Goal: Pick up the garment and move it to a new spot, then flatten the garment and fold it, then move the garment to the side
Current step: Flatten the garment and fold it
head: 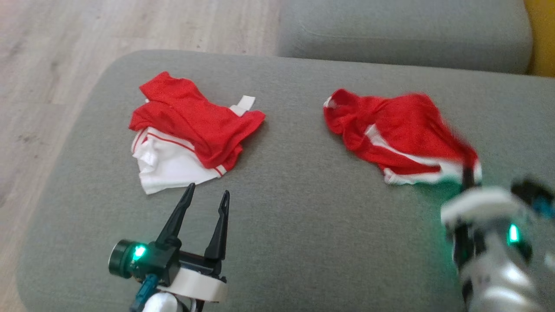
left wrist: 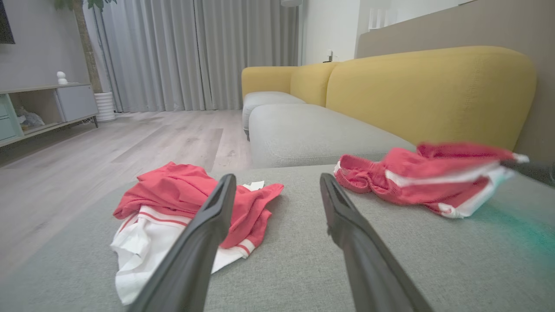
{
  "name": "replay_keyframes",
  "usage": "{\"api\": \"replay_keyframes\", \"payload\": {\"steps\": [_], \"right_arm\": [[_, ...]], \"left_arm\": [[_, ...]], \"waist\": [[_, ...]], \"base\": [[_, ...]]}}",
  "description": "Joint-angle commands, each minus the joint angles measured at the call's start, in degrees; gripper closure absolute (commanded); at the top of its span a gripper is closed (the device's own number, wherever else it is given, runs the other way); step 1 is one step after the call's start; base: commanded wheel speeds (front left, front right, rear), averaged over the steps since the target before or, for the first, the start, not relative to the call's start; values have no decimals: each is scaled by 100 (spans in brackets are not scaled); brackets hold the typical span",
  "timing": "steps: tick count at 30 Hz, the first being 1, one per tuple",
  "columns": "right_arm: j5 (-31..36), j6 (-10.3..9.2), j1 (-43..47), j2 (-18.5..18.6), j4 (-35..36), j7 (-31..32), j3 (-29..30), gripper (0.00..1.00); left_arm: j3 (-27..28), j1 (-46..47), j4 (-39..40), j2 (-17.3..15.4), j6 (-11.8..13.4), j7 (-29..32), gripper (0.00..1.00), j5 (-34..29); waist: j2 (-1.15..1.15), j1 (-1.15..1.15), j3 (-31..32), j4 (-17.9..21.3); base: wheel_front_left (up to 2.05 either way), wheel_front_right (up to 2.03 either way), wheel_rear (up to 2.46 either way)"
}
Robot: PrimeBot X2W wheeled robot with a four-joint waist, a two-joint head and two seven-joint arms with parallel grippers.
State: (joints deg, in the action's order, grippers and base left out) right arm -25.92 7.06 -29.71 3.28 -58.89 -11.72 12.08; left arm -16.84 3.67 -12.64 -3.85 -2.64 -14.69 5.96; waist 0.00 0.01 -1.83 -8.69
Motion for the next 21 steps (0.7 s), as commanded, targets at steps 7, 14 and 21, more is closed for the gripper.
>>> {"api": "replay_keyframes", "payload": {"steps": [7,14,21], "right_arm": [[1744,43,-202,44,-221,-313,1514,0],[2552,43,-247,-37,1094,-326,1222,0],[2423,43,883,-39,3081,-327,-339,0]], "left_arm": [[196,445,184,26,-95,-30,0,-118],[156,495,139,45,-143,-30,0,-131],[127,486,167,68,-134,-30,0,-68]], "waist": [[0,-1,-245,299],[0,-1,-200,344],[0,-1,-66,272]], "base": [[0,0,0],[0,0,0],[0,0,0]]}}
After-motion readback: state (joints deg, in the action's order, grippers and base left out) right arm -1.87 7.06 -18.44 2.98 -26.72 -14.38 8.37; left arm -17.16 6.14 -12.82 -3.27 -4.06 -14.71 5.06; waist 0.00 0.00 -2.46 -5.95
